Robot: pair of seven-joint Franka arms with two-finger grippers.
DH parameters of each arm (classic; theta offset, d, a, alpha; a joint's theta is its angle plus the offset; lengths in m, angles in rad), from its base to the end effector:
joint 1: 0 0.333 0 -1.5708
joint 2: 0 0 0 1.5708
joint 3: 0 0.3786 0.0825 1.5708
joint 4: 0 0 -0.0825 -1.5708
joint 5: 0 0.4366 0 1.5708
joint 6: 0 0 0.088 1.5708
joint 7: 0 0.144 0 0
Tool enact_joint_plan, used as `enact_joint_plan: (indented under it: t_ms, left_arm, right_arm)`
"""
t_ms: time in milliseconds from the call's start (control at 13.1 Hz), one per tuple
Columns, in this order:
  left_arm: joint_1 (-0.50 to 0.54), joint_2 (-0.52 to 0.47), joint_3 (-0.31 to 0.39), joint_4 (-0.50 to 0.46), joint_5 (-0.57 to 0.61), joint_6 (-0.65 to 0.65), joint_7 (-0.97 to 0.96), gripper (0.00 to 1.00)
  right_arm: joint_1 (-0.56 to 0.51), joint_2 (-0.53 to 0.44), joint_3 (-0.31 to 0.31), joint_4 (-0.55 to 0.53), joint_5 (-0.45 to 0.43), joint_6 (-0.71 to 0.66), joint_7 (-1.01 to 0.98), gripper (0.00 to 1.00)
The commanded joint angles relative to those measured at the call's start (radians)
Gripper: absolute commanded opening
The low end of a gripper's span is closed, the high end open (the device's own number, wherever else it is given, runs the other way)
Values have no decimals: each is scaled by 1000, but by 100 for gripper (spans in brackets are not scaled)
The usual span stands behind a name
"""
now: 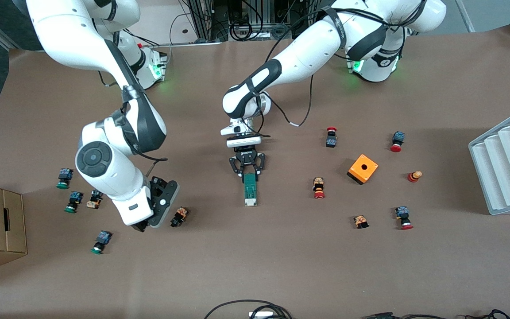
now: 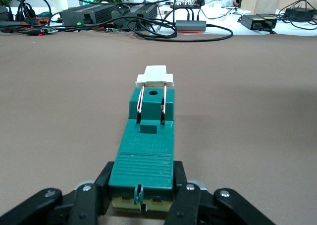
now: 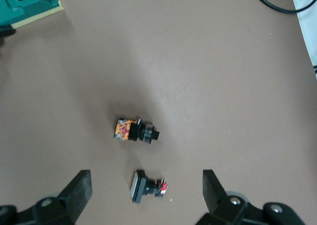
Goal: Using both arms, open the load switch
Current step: 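Hold the switch with the left gripper while the right gripper reaches over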
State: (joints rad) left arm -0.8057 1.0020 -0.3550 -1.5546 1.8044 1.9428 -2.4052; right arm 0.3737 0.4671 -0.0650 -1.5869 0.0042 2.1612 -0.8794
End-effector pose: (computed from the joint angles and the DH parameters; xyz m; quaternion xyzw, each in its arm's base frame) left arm 0.4329 -0.6433 0.0552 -0.8441 -0.0521 -0.5325 0.0345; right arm 0.7334 0.2410 0.3710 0.8256 0.5615 0.0483 0.0273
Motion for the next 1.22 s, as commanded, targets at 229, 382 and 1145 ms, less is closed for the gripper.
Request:
enact_joint_plan:
  t_ms: [229, 382, 1145]
  left_arm:
    - [-27, 15, 8, 19, 7, -7, -25, 46]
    - [-27, 15, 8, 19, 7, -7, -25, 46]
    - [-27, 15, 8, 18, 7, -7, -25, 46]
  right_arm:
    - [25, 48, -4, 12, 5, 132, -104, 100]
    - [50, 61, -2, 15, 23, 134, -95, 100]
    - [63, 84, -7, -36, 146, 310, -113, 100]
